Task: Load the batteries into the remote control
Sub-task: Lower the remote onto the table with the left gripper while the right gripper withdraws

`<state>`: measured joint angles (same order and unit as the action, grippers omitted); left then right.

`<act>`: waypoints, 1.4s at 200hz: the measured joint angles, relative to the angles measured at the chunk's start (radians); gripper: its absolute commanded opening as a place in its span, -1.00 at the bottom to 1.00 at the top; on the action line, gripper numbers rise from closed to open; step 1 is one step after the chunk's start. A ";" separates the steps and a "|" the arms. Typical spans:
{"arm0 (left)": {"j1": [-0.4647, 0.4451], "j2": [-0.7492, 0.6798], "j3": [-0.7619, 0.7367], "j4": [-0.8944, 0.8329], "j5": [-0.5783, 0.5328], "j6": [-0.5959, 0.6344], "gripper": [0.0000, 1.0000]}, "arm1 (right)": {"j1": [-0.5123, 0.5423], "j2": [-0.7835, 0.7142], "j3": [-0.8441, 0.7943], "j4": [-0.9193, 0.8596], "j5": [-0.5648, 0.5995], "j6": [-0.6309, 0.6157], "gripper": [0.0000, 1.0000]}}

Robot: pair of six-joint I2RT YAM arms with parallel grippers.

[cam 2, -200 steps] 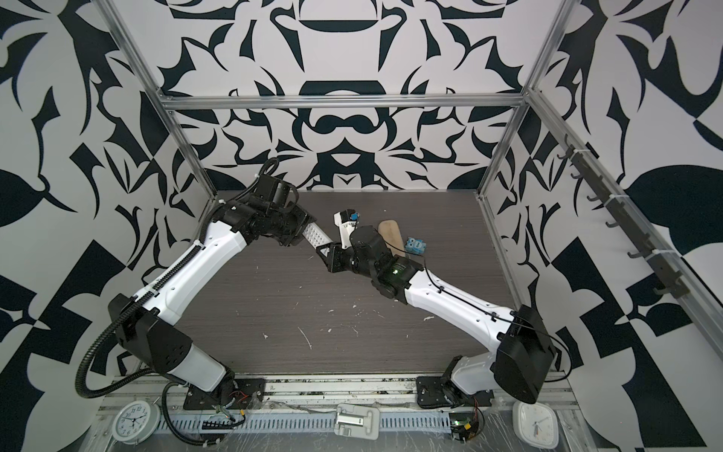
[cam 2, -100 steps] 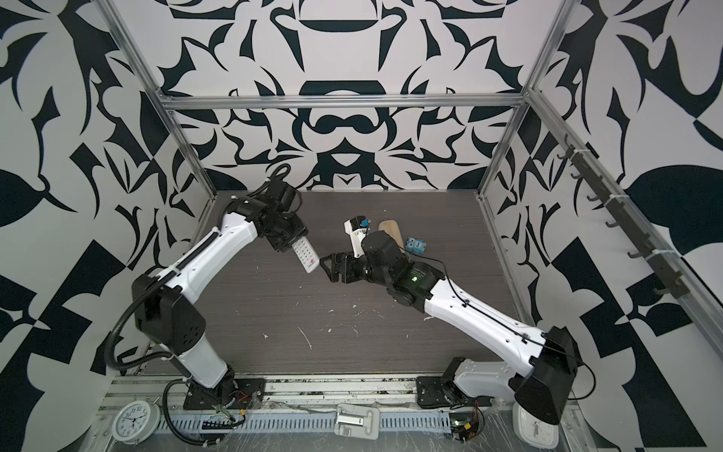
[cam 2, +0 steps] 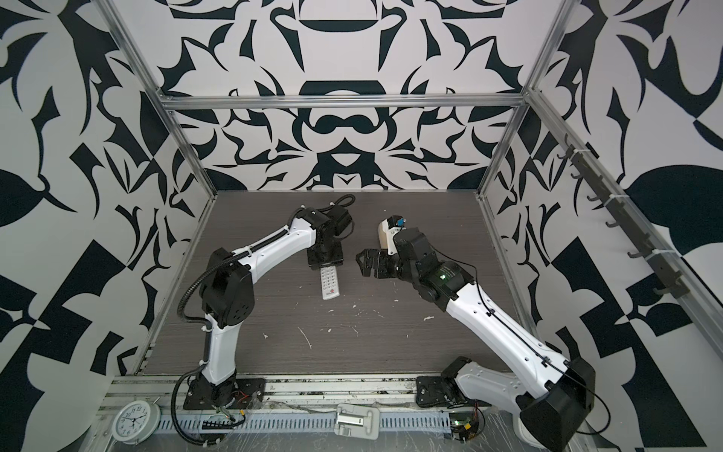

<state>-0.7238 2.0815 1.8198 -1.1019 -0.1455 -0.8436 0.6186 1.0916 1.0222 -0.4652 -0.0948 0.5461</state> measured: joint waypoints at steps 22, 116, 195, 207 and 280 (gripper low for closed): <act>-0.010 0.036 0.000 0.003 0.000 0.005 -0.64 | -0.002 -0.036 -0.023 -0.014 0.021 0.000 0.99; -0.034 0.156 0.001 0.018 0.003 -0.005 -0.57 | -0.011 -0.107 -0.079 -0.016 0.021 0.018 0.99; -0.065 0.179 -0.002 0.042 -0.032 -0.003 -0.41 | -0.011 -0.142 -0.108 -0.008 0.031 0.042 0.99; -0.071 0.177 -0.011 0.049 -0.042 -0.004 -0.38 | -0.011 -0.153 -0.113 -0.011 0.036 0.046 0.99; -0.075 0.135 -0.082 0.117 -0.052 -0.005 -0.02 | -0.011 -0.186 -0.124 -0.040 0.071 0.055 0.99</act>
<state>-0.7990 2.2169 1.7374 -0.9844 -0.1978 -0.8486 0.6079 0.9058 0.8978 -0.5053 -0.0242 0.6010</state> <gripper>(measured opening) 0.517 0.995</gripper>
